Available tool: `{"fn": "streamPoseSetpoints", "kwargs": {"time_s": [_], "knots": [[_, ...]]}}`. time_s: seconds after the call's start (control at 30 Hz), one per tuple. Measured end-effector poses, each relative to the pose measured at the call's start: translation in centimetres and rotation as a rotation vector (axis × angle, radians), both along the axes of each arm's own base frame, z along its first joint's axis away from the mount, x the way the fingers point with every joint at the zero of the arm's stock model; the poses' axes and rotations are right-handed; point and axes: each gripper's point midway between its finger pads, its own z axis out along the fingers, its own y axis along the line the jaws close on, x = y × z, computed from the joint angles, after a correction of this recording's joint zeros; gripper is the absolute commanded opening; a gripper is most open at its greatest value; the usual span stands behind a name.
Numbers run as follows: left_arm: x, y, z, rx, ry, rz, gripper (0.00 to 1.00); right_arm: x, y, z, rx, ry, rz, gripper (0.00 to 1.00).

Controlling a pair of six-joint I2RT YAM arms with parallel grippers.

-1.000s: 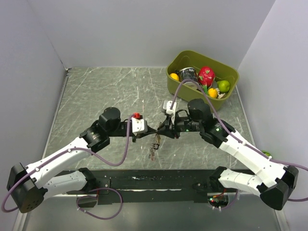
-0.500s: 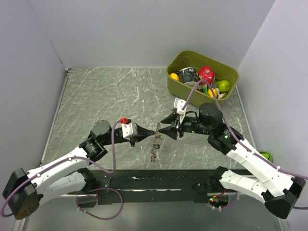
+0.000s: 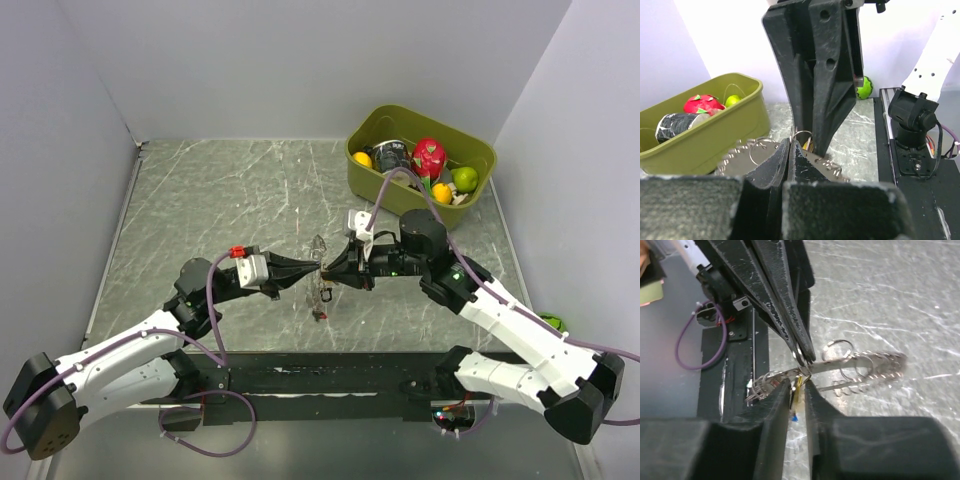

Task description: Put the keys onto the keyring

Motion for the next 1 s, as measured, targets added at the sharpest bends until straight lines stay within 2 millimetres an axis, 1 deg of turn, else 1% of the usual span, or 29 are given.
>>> {"fn": "streamPoseSetpoints", "kwargs": {"time_s": [0.03, 0.07, 0.13, 0.2, 0.23, 0.3, 0.33, 0.4, 0.43, 0.53, 0.6, 0.7, 0.77, 0.87, 0.9, 1.0], "knots": [[0.0, 0.0, 0.1, -0.002, -0.001, 0.000, 0.01, 0.0, 0.1, -0.1, 0.000, 0.001, 0.007, 0.10], [0.0, 0.0, 0.1, -0.003, -0.001, -0.001, 0.01, -0.1, 0.2, -0.2, -0.001, 0.007, 0.015, 0.09], [0.0, 0.0, 0.1, -0.005, -0.002, 0.000, 0.01, -0.2, 0.2, -0.3, -0.003, 0.007, 0.024, 0.09], [0.0, 0.0, 0.1, -0.004, 0.000, -0.001, 0.01, -0.2, 0.3, -0.3, -0.003, 0.007, 0.028, 0.12], [0.0, 0.0, 0.0, -0.004, 0.001, -0.001, 0.01, -0.2, 0.2, -0.3, -0.004, 0.007, 0.028, 0.21], [0.0, 0.0, 0.0, -0.004, 0.003, -0.001, 0.01, -0.3, 0.2, -0.3, -0.005, 0.007, 0.029, 0.34], [0.0, 0.0, 0.1, -0.005, 0.002, -0.001, 0.01, -0.2, 0.2, -0.4, -0.007, 0.006, 0.028, 0.47], [-0.1, 0.1, 0.2, -0.007, 0.000, -0.001, 0.01, -0.2, 0.1, -0.3, -0.008, 0.002, 0.021, 0.57], [-0.2, 0.1, 0.2, -0.009, -0.002, -0.002, 0.01, -0.2, 0.0, -0.2, -0.006, -0.005, 0.015, 0.66], [-0.3, 0.3, 0.4, -0.012, -0.006, -0.003, 0.01, -0.2, -0.5, 0.6, 0.012, -0.039, -0.007, 0.76], [-0.4, 0.3, 0.5, -0.014, -0.010, -0.005, 0.01, -0.3, -0.9, 1.4, 0.029, -0.065, -0.023, 0.78], [-0.5, 0.3, 0.5, -0.013, -0.011, -0.010, 0.01, -0.4, -1.3, 2.5, 0.057, -0.100, -0.035, 0.78], [-0.7, 0.3, 0.4, -0.009, -0.012, -0.019, 0.01, -0.6, -1.4, 2.9, 0.071, -0.116, -0.036, 0.77], [-1.3, 0.1, 0.3, 0.000, -0.020, -0.054, 0.01, -0.6, -1.4, 3.1, 0.080, -0.125, -0.031, 0.72], [-1.5, 0.1, 0.3, 0.002, -0.024, -0.066, 0.01, -0.7, -1.3, 3.1, 0.082, -0.126, -0.027, 0.66], [-2.0, -0.1, 0.1, 0.012, -0.028, -0.097, 0.01, -0.8, -1.1, 3.1, 0.084, -0.122, -0.008, 0.59]]}}
